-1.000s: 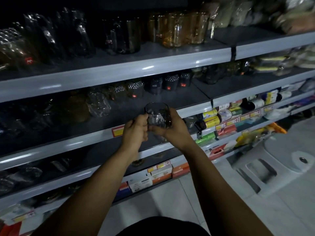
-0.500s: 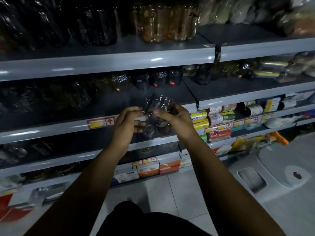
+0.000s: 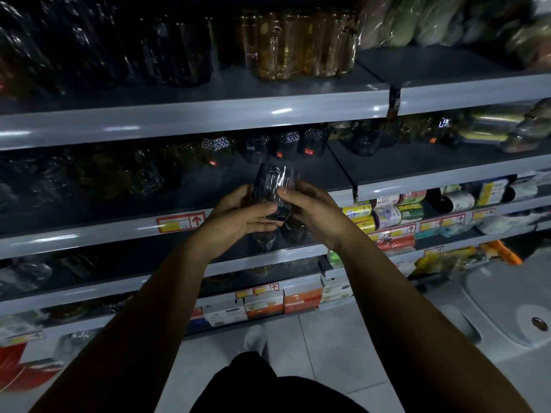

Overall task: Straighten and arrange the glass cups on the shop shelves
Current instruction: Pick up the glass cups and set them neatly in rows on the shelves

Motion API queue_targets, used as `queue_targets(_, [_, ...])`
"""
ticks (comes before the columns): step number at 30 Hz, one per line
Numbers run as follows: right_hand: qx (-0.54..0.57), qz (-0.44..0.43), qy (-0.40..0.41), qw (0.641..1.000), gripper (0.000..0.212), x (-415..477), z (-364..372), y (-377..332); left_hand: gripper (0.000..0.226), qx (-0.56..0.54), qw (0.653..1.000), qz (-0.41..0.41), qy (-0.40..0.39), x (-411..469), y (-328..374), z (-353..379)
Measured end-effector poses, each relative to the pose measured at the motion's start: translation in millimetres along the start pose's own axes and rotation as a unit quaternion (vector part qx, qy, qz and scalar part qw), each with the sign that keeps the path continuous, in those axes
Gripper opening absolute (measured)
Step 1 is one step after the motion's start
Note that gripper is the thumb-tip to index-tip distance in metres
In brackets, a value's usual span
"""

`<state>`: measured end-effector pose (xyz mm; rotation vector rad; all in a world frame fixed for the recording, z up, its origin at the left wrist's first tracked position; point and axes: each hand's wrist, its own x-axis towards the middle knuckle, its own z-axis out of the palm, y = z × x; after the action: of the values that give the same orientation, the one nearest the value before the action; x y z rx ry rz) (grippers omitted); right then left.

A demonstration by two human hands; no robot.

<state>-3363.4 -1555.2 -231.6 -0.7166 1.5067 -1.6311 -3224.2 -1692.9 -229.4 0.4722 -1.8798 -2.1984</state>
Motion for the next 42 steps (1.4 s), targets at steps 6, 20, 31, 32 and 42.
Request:
queue_targets(6, [-0.026,-0.048,0.140,0.989,0.018,42.8,5.1,-3.9,0.082,0.088,0.974,0.043,0.204,49.0,-19.6,-15.9])
queue_targets(20, [-0.182,-0.068,0.145,0.970,0.052,144.7,-1.0,30.0,0.069,0.301,0.923,0.104,0.217,137.7,-51.9,-70.6])
queue_targets(31, [-0.226,-0.040,0.183,0.956,0.052,154.5,-9.6,25.7,0.073,0.244,0.935,0.074,0.248,160.7,-44.8,-57.3])
queue_targets(32, [-0.227,-0.041,0.187,0.955,0.049,151.2,-12.6,24.9,0.076,0.245,0.933,0.066,0.255,157.7,-42.5,-53.2])
queue_targets(42, [-0.249,-0.062,0.257,0.932,0.024,81.8,-68.5,9.2,0.045,0.315,0.892,0.141,0.292,121.5,-32.7,7.2])
